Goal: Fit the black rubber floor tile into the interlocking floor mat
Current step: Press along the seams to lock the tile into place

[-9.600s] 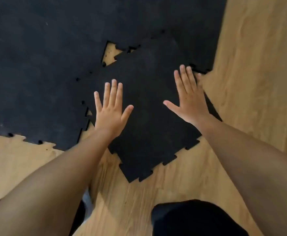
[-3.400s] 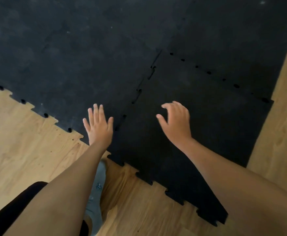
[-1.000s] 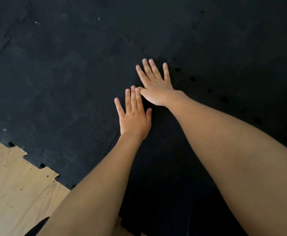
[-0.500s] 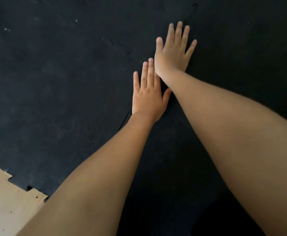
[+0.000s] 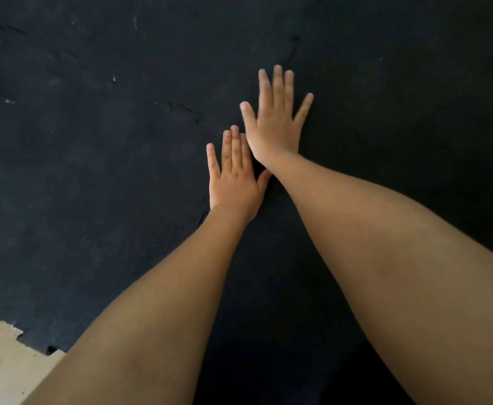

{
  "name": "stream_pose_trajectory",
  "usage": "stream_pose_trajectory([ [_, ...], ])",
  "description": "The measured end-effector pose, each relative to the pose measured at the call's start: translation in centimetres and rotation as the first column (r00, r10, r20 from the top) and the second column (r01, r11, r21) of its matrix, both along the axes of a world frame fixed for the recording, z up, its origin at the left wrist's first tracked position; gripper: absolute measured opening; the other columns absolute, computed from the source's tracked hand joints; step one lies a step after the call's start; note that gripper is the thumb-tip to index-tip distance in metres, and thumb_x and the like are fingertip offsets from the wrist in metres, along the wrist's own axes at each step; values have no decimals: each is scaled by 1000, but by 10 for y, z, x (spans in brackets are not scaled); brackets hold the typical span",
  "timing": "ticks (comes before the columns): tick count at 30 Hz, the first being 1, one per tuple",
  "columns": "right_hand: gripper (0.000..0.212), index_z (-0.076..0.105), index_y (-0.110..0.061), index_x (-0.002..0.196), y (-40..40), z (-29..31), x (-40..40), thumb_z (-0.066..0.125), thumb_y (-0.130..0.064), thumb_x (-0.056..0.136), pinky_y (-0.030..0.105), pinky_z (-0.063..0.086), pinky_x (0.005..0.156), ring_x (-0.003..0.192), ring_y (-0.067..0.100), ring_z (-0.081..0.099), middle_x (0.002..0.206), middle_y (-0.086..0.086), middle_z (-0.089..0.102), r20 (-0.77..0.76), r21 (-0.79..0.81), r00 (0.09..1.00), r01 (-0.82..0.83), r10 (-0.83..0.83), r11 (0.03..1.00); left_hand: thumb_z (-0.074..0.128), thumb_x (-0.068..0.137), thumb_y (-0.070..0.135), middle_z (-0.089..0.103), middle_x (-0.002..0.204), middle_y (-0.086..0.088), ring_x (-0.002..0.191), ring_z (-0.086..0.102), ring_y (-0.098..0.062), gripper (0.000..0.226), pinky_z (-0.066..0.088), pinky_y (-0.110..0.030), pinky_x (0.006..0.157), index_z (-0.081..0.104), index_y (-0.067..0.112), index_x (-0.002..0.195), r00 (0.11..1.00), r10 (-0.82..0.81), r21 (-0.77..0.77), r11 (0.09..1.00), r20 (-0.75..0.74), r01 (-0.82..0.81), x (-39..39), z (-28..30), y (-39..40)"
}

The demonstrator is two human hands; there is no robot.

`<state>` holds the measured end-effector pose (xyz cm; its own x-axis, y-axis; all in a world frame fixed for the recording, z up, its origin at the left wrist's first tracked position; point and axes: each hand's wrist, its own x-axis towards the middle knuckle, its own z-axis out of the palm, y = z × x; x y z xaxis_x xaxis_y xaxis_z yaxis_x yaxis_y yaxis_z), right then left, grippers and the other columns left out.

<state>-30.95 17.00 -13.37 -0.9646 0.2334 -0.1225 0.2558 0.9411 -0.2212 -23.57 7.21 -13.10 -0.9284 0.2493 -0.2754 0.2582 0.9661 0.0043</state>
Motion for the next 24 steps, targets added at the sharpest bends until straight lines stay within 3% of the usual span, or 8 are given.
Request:
stream_pose_trajectory([
  [3,66,10,-17,157,40,1,35,16,-50,100,63,-8,116,153,26,-2,167,9,6,-60,102,997,59,-53,993,6,98,51,-13,161,-12,147,-15,-23,70,-15,-50,114,-12,7,150,994,-102,78,991,-34,105,9,5,13],
  [6,63,8,-16,157,74,-3,61,18,-46,103,66,-3,117,153,26,-4,167,9,5,-3,206,1000,22,-22,978,11,98,51,-11,162,-10,147,-15,-21,71,-10,-47,118,-9,9,152,964,-264,213,943,6,257,26,4,41],
  [13,61,12,-19,157,78,-17,65,16,-43,100,74,2,113,153,28,5,166,9,15,7,218,999,39,-42,975,9,89,71,-18,161,-10,146,-21,-22,92,-7,-47,119,-15,8,151,964,-254,127,962,78,243,30,-7,53],
  [19,63,10,-17,157,94,5,80,27,-44,103,65,-3,118,153,25,-2,167,8,8,-37,17,999,39,-38,999,9,90,69,-26,158,-10,144,-26,-22,89,-10,-47,118,-22,8,147,954,-225,64,974,198,216,24,14,62],
  [24,64,12,-14,157,157,2,140,24,-46,103,70,-1,116,153,26,-2,166,11,9,6,166,989,144,-147,976,10,92,62,-20,161,-7,146,-21,-23,81,-6,-54,117,-16,13,150,928,-349,191,927,133,322,54,12,87],
])
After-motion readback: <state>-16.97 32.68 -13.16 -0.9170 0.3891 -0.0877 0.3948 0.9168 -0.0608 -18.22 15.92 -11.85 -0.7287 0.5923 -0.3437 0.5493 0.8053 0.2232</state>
